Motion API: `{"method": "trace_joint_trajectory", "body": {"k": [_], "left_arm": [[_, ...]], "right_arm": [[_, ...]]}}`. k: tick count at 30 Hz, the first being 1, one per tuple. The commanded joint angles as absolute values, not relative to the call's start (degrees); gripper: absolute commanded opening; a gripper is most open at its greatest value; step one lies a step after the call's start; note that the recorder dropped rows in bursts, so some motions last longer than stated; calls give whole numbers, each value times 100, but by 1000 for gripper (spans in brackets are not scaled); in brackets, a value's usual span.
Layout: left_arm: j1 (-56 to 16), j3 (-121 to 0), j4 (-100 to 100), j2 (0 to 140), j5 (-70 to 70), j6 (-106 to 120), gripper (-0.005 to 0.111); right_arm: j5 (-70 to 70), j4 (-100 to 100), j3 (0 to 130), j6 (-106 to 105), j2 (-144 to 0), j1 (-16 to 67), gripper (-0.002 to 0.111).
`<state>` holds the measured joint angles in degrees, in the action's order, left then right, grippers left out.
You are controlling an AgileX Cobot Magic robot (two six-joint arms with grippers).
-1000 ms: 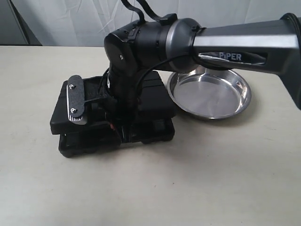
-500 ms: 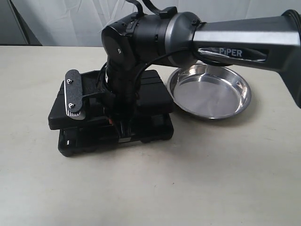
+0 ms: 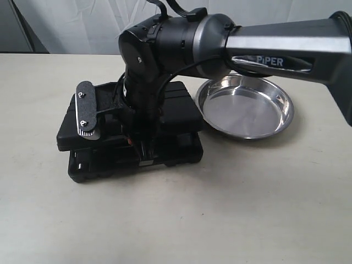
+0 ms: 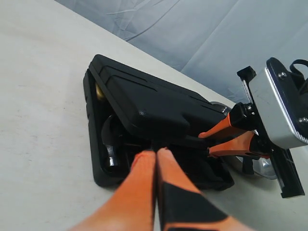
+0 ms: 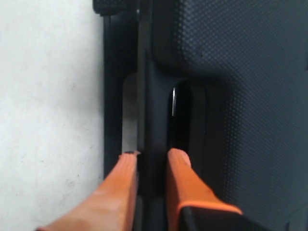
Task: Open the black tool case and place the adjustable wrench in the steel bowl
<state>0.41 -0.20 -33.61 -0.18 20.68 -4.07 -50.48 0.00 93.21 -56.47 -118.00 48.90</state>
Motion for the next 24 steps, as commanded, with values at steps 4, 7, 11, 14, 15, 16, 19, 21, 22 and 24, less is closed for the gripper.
{"method": "trace_joint_trajectory", "body": {"k": [4,7,11,14,15,16,19,21,22,24], "left_arm": [[-9,0,-3332,0,2034,-382,0],[-9,0,-3332,0,2034,-382,0],[-9,0,-3332,0,2034,-382,0],[-9,0,-3093,0,1732,-344,0],[-9,0,-2924,0,1568,-344,0],[-9,0,-2697,0,1278,-344,0],[-9,0,-2888,0,1106,-386,0],[-9,0,-3096,0,886,-386,0],[-9,0,-3096,0,771,-386,0],[-9,0,-3096,0,543,-386,0]], "right_arm": [[-4762,-96,9401,-5680,-11691,4883,-1],[-4751,-96,9401,-5680,-11691,4883,-1],[-4750,-96,9401,-5690,-11691,4883,-1],[-4750,-96,9401,-5690,-11691,4883,-1],[-4750,-96,9401,-5690,-11691,4883,-1],[-4750,-96,9401,-5690,-11691,4883,-1],[-4750,-96,9401,-5690,-11691,4883,-1],[-4750,-127,9401,-5690,-11691,4883,-1],[-4739,-199,9401,-5690,-11691,4883,-1],[-4739,-387,9401,-5677,-11691,4883,-1]]}}
